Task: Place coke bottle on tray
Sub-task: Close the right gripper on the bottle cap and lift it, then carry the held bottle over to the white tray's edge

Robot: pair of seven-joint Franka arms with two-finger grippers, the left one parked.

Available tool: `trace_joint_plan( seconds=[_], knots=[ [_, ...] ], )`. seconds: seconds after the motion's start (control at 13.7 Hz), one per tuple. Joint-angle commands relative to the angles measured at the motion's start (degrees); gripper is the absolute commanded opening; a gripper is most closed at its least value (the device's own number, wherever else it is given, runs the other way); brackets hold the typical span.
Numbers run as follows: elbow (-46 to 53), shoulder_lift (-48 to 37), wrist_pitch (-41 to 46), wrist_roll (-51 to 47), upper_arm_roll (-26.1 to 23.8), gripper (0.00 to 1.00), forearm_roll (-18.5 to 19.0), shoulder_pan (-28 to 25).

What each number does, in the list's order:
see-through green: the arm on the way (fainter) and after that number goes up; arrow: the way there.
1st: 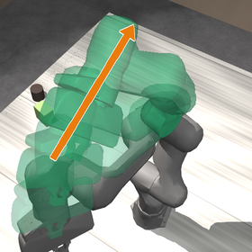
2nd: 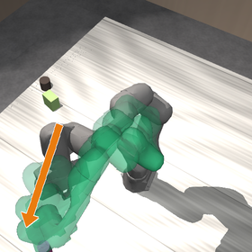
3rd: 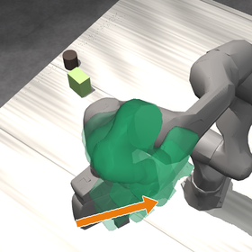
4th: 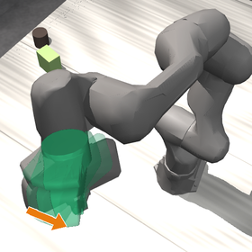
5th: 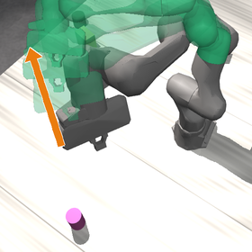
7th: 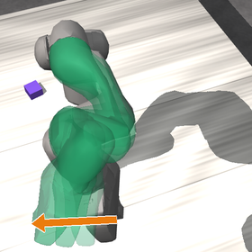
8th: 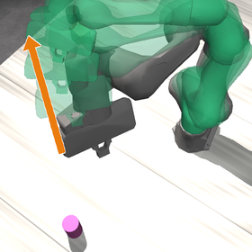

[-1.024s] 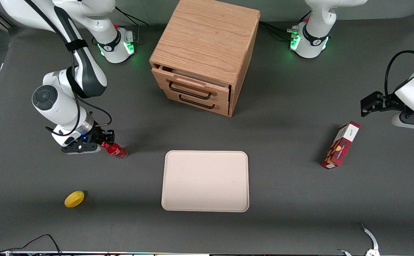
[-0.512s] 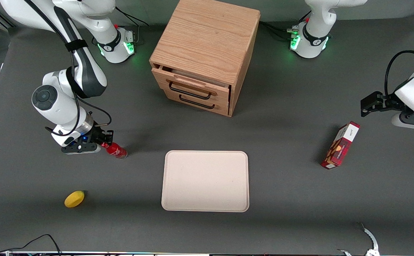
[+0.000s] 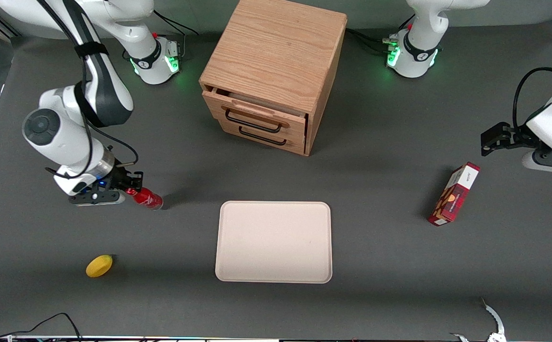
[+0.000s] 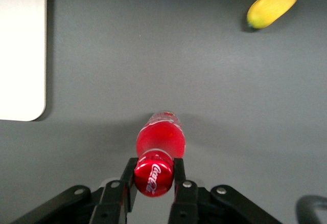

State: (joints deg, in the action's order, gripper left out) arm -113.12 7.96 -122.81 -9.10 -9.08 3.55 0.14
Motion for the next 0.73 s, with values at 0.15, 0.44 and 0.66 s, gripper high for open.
trace_joint_plan(
  seconds=[0.15,0.44,0.66],
  knots=[
    [17.89,-0.67,21.08,0.92,-0.41,0.0,-0.38,0.91],
    [28.81,-0.4,32.17,0.84,-0.41,0.0,-0.47,0.83],
    [35.14,0.73,37.19,0.75,-0.32,0.0,-0.38,0.48]
  ],
)
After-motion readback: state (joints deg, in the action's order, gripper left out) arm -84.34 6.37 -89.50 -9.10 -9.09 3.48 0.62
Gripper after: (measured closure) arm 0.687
